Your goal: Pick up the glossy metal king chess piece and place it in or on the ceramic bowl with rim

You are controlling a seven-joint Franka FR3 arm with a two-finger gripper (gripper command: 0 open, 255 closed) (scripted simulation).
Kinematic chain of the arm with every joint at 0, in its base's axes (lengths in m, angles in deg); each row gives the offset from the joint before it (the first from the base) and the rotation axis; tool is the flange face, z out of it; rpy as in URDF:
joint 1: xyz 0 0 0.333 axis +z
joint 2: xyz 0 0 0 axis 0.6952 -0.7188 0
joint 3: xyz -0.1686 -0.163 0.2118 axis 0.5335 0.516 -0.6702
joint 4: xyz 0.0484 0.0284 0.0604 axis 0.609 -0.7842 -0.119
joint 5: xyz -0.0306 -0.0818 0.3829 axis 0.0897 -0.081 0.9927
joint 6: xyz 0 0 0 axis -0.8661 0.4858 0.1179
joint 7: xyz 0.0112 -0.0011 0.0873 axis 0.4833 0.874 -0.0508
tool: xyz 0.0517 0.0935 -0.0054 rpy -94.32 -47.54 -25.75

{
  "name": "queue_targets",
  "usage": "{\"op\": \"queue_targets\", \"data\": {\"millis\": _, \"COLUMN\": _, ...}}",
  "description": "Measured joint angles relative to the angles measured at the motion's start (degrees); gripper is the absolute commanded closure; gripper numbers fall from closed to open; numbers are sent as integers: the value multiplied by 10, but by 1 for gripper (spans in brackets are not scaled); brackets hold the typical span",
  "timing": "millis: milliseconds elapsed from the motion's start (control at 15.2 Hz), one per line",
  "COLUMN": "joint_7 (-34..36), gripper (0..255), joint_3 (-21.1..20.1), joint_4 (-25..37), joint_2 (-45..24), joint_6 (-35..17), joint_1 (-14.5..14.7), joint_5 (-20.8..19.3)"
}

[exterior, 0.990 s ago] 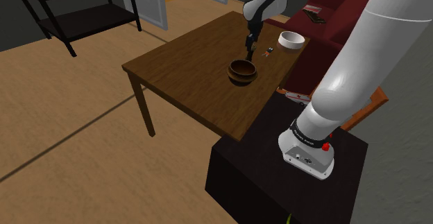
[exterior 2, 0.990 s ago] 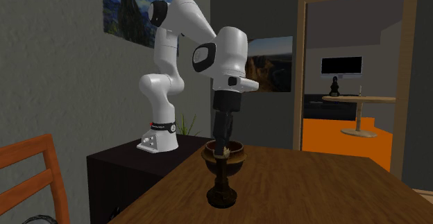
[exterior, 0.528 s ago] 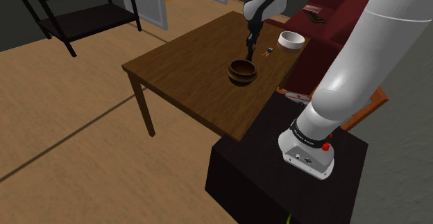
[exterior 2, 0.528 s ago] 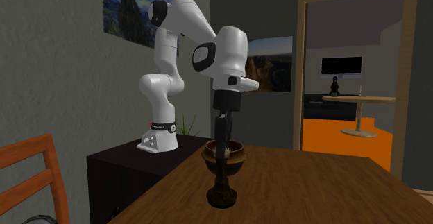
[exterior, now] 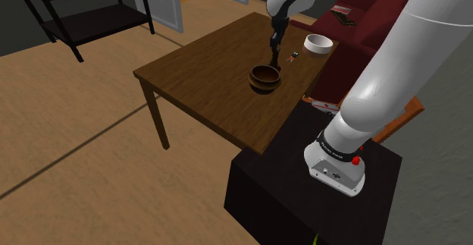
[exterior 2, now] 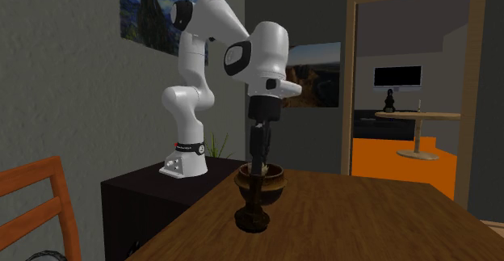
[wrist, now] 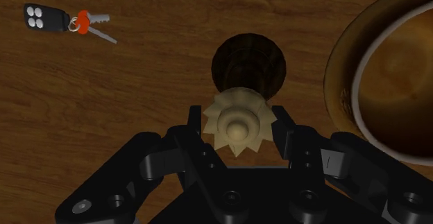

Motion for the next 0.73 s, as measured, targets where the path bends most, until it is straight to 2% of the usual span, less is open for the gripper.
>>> {"op": "queue_targets", "data": {"millis": 726, "joint_7": -4, "gripper": 255, "joint_3": -1, "joint_4": 28, "joint_2": 56, "joint_6": 83, "joint_1": 4, "joint_5": -10}}
